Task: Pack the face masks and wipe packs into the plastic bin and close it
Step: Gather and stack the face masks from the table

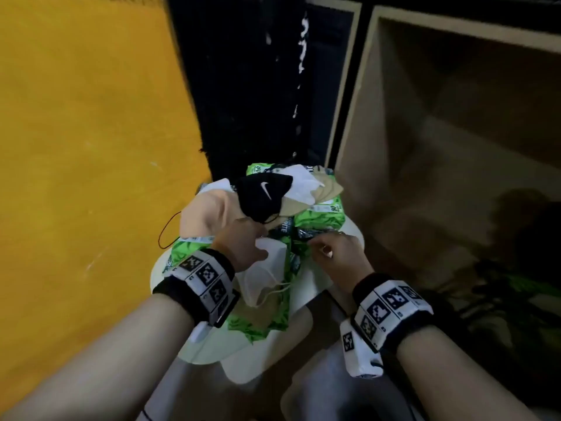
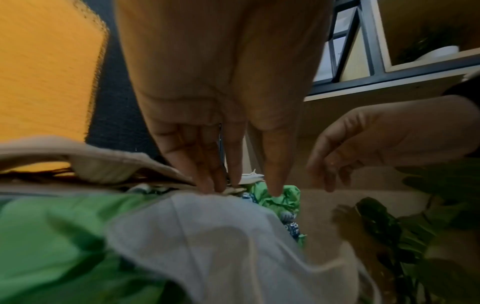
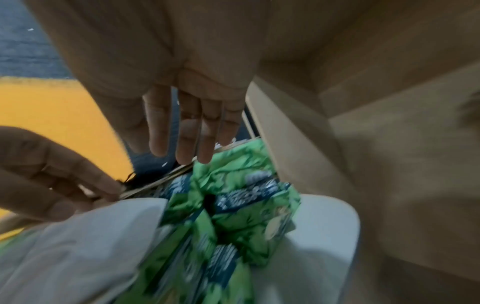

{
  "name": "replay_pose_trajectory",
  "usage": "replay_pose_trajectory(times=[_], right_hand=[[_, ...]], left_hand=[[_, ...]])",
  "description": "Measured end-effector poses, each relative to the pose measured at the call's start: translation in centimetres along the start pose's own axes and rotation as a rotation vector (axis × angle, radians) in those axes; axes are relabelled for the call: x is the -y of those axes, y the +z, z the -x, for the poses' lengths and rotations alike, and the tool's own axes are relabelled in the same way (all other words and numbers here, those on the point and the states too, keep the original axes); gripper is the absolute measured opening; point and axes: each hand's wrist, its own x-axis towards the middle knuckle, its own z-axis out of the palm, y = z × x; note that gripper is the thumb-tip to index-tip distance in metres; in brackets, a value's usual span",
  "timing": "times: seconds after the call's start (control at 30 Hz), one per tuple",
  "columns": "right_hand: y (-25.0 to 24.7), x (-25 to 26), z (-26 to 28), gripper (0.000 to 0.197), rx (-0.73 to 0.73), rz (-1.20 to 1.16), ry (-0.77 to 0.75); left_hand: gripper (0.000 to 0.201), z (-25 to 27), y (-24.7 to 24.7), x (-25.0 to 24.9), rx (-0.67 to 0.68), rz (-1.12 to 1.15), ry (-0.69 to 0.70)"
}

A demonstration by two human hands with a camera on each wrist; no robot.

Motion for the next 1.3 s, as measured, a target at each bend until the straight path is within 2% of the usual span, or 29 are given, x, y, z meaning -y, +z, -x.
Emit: replay_pose_trajectory(times=[0.17, 0.4, 0.57, 0.67, 0.77, 0.87, 0.93, 1.07, 1.17, 1.3], right_hand=[[3.4, 0.8, -1.2, 0.033, 0.059, -0.032, -0.018], [7.2, 0.6, -2.2, 0.052, 0.068, -0.05, 0.011], [9.1, 0.2, -1.4, 0.062, 0.073, 0.046, 0.007], [9.6, 0.1, -0.7, 0.064, 0.046, 0.093, 0.043], [10.0, 0.4, 0.4, 0.068, 0.017, 0.138, 0.065], [10.7, 0.9, 1.4, 0.067, -0.098, 0.11, 0.105], [11.0, 1.3, 2.0, 0.068, -0.197, 0.054, 0.143], [10.7, 2.3, 3.3, 0.071, -0.361, -0.066, 0.157], [9.9, 3.1, 4.0, 0.059, -0.438, -0.182, 0.107], [9.2, 3.6, 4.1, 0.04, -0.483, -0.414, 0.045]], left_hand=[[0.055, 0.0, 1.4, 1.2, 0.015, -0.092, 0.025], [0.062, 0.3, 3.6, 1.6, -0.075, -0.211, 0.059], [0.039, 0.6, 5.2, 1.6, -0.094, -0.371, 0.059], [0.039, 1.0, 6.1, 2.0, -0.124, -0.396, 0.055], [0.039, 1.5, 6.6, 2.2, -0.2, -0.366, 0.074], [0.043, 2.3, 7.0, 2.4, -0.342, -0.317, 0.139], [0.049, 2.8, 7.2, 2.8, -0.422, -0.172, 0.192], [0.049, 4.1, 7.2, 4.1, -0.531, 0.393, 0.263], [0.041, 4.7, 6.9, 5.3, -0.611, 0.784, 0.308], [0.032, 5.3, 6.3, 6.3, -0.578, 1.21, 0.395]])
